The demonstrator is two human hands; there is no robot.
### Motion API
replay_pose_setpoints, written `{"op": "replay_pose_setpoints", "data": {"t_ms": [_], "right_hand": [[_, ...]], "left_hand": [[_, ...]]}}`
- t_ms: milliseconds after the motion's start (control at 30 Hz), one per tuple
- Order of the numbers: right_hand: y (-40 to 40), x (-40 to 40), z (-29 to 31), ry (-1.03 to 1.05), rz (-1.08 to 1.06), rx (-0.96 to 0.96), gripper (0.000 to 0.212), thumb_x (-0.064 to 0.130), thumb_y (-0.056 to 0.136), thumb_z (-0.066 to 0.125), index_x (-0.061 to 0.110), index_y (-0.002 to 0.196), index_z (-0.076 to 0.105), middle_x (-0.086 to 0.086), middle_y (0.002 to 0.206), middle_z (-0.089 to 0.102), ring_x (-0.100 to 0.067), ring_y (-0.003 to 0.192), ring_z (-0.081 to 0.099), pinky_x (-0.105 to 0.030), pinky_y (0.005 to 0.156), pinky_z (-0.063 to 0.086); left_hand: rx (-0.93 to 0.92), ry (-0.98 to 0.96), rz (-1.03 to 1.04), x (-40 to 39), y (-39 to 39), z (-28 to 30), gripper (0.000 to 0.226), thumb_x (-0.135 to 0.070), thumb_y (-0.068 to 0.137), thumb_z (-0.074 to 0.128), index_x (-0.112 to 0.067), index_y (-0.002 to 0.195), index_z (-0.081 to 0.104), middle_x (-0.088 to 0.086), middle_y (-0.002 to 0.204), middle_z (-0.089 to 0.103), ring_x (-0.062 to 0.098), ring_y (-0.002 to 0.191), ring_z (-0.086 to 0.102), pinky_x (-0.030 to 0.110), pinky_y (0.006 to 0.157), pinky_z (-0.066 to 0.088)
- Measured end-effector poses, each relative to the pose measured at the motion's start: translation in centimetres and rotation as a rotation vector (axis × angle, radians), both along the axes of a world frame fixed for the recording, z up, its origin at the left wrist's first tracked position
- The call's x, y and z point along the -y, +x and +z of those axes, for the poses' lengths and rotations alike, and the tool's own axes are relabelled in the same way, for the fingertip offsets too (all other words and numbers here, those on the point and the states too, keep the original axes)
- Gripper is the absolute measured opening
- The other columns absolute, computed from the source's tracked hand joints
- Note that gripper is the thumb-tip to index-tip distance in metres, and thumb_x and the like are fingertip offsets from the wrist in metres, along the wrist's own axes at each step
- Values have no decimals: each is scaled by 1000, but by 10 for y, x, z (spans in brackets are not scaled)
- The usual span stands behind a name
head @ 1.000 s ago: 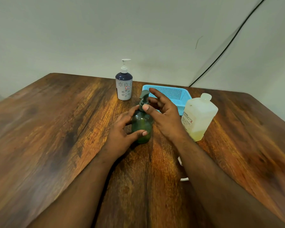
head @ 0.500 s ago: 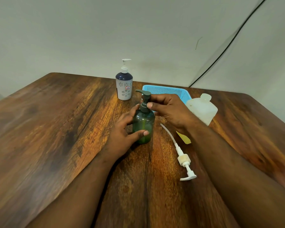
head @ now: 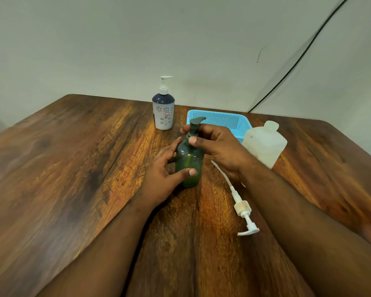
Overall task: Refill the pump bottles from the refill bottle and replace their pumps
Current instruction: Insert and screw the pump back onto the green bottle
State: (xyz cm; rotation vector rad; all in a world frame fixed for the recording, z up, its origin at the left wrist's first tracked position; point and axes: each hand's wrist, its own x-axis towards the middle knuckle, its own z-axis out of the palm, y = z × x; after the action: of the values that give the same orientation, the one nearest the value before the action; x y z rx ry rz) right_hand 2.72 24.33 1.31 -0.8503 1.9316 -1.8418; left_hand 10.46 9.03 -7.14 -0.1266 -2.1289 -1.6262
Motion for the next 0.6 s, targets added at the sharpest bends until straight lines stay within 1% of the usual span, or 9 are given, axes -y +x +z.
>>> {"op": "replay_pose_setpoints", "data": {"t_ms": [67, 167, 200, 267, 367, 433, 467, 533, 600], "right_hand": [[4, 8, -2, 40, -188, -123, 25, 20, 75, 79, 25, 98, 70, 8, 98, 73, -6, 95, 68, -25, 82, 56], [8, 24, -6, 123, -417, -286, 36, 34, 65, 85, 28, 86, 57, 10, 88, 64, -4, 84, 62, -18, 66, 49], [7, 27, -6, 122, -401, -261, 41, 33, 64, 86, 28, 92, 57, 8, 94, 64, -7, 88, 63, -19, 67, 50], [4, 23, -3, 48, -239, -77, 51, 25, 66, 85, 28, 111, 60, 4, 111, 66, -12, 101, 65, -20, 72, 54], [0, 6, -1, -114, 13, 89, 42, 6, 80, 72, 21, 119, 65, 1, 118, 70, -13, 113, 64, -23, 85, 55], [3, 4, -2, -128, -26, 30, 34, 1, 81, 69, 15, 112, 69, 0, 110, 73, -12, 108, 66, -27, 90, 55], [5, 7, -2, -120, -92, -11, 32, 2, 78, 72, 14, 107, 70, 0, 104, 75, -10, 103, 68, -25, 88, 56], [9, 14, -2, -70, -192, -90, 31, 8, 72, 79, 17, 100, 71, 4, 97, 75, -5, 92, 70, -18, 76, 55], [11, 16, -1, 15, -223, -151, 32, 16, 69, 82, 24, 98, 70, 7, 97, 73, -3, 91, 68, -17, 73, 54]], "left_hand": [[4, -17, 19, -1, 1, 2, 77, -15, 80, 82, -48, 135, 40, -23, 128, 46, -12, 113, 51, -1, 76, 44], [16, -21, 37, -1, 2, 3, 74, -14, 79, 82, -53, 126, 39, -22, 124, 49, -26, 106, 48, -3, 76, 42], [21, -10, 29, 0, 1, 3, 71, -14, 80, 81, -49, 128, 42, -19, 125, 51, -25, 107, 50, -2, 77, 43], [34, 20, -3, 1, 1, 2, 70, -15, 81, 81, -38, 137, 47, -10, 130, 54, -15, 113, 54, 3, 81, 46], [57, 43, -48, 3, 1, 0, 79, -23, 81, 80, -34, 149, 40, -7, 137, 52, 0, 123, 53, 11, 89, 50], [90, 75, -101, 2, 0, 0, 85, -24, 81, 78, -31, 153, 34, -11, 142, 50, 1, 128, 51, 15, 97, 48], [117, 105, -134, 2, 0, 0, 87, -21, 82, 79, -28, 154, 32, -11, 144, 49, 0, 128, 51, 16, 98, 48], [141, 133, -163, 1, 0, 0, 83, -12, 82, 79, -17, 152, 35, -5, 142, 54, -1, 124, 55, 13, 91, 49], [139, 145, -147, 1, 1, 1, 75, -7, 80, 79, -12, 146, 44, -4, 133, 61, -2, 117, 60, 10, 85, 49]]}}
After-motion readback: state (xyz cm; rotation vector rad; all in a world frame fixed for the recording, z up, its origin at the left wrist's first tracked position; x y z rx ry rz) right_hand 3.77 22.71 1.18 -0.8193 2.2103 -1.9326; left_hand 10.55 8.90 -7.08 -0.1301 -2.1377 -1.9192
